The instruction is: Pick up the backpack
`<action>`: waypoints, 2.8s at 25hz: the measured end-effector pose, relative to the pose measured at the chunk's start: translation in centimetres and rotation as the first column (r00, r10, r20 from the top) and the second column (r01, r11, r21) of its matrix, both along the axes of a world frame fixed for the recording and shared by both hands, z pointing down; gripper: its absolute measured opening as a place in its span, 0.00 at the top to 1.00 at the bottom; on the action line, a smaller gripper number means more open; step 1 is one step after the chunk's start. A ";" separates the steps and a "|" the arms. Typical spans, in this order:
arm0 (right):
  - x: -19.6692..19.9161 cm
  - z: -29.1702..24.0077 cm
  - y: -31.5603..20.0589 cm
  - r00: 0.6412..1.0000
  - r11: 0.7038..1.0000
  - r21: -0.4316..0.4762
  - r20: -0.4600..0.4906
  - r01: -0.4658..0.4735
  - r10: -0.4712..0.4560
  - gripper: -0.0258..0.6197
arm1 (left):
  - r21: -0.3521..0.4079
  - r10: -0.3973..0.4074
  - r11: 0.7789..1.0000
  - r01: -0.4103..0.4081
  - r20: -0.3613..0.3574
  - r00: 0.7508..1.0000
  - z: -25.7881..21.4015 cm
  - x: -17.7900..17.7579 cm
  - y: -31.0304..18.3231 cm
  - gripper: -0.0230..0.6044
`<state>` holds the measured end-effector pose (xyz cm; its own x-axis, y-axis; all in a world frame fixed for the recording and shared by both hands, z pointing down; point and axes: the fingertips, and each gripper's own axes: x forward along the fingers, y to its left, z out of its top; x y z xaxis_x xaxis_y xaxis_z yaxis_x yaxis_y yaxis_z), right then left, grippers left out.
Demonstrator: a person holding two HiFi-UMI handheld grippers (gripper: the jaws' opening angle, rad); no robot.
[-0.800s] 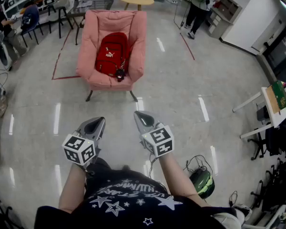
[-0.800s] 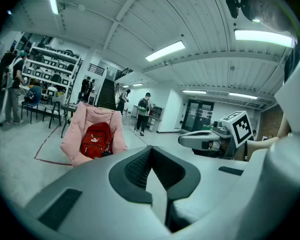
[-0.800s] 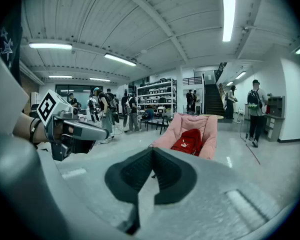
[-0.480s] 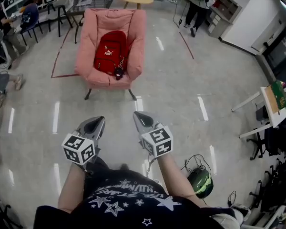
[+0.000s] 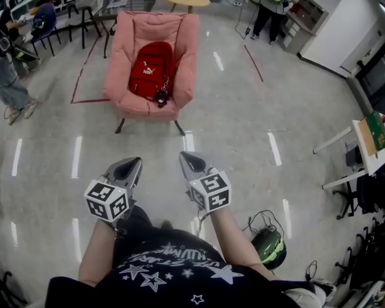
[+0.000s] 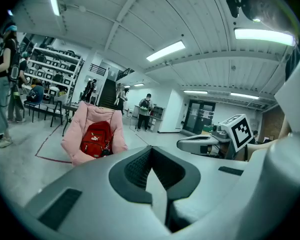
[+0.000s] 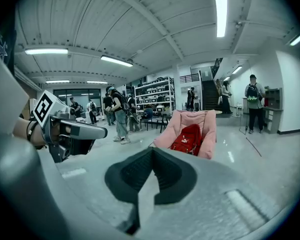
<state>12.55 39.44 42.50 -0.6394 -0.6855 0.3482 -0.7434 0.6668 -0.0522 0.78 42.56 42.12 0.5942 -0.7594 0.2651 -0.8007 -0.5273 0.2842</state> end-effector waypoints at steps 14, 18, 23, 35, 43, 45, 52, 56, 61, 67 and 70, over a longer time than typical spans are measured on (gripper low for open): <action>1.0 0.7 -3.2 1.000 0.999 0.035 0.004 -0.028 0.028 0.96 | -0.018 0.035 0.999 -0.035 -0.002 0.999 0.8 0.3 -4.2 0.95; 0.0 1.1 -7.3 0.999 0.999 0.015 0.007 -0.045 0.045 0.96 | -0.044 0.033 0.998 -0.034 -0.025 0.999 1.8 -1.4 -8.5 0.95; -2.5 2.7 -15.1 0.998 0.997 -0.026 0.014 -0.068 0.069 0.96 | -0.063 0.037 0.997 -0.039 -0.037 0.999 3.2 -4.4 -15.9 0.95; -8.0 3.3 -33.9 0.986 0.982 -0.109 0.048 -0.153 0.159 0.96 | -0.118 0.049 0.992 -0.053 -0.033 0.998 3.7 -11.6 -34.7 0.95; -9.7 4.7 -41.5 0.969 0.957 -0.174 0.049 -0.231 0.242 0.96 | -0.164 0.051 0.985 -0.060 -0.058 0.997 4.9 -15.6 -41.0 0.95; -10.2 4.6 -42.7 0.964 0.952 -0.183 0.054 -0.246 0.259 0.96 | -0.169 0.058 0.983 -0.068 -0.066 0.996 5.0 -16.5 -42.3 0.95; -10.5 4.9 -45.7 0.959 0.945 -0.188 0.044 -0.269 0.282 0.96 | -0.182 0.065 0.980 -0.077 -0.071 0.995 5.8 -17.6 -46.3 0.95; -10.2 6.6 -48.1 0.959 0.942 -0.195 0.028 -0.273 0.283 0.96 | -0.193 0.061 0.978 -0.074 -0.075 0.995 7.1 -17.0 -48.3 0.95; -9.9 8.4 -52.8 0.965 0.946 -0.214 0.044 -0.243 0.258 0.96 | -0.214 0.036 0.976 -0.050 -0.070 0.997 8.0 -16.2 -51.5 0.95; -8.8 9.0 -60.9 0.979 0.954 -0.240 0.052 -0.180 0.198 0.92 | -0.236 -0.006 0.972 -0.006 -0.048 0.999 8.0 -14.5 -58.9 0.95; -7.7 8.9 -64.2 0.982 0.951 -0.268 0.060 -0.154 0.176 0.81 | -0.240 -0.012 0.971 0.002 -0.039 0.999 7.6 -13.0 -62.5 0.95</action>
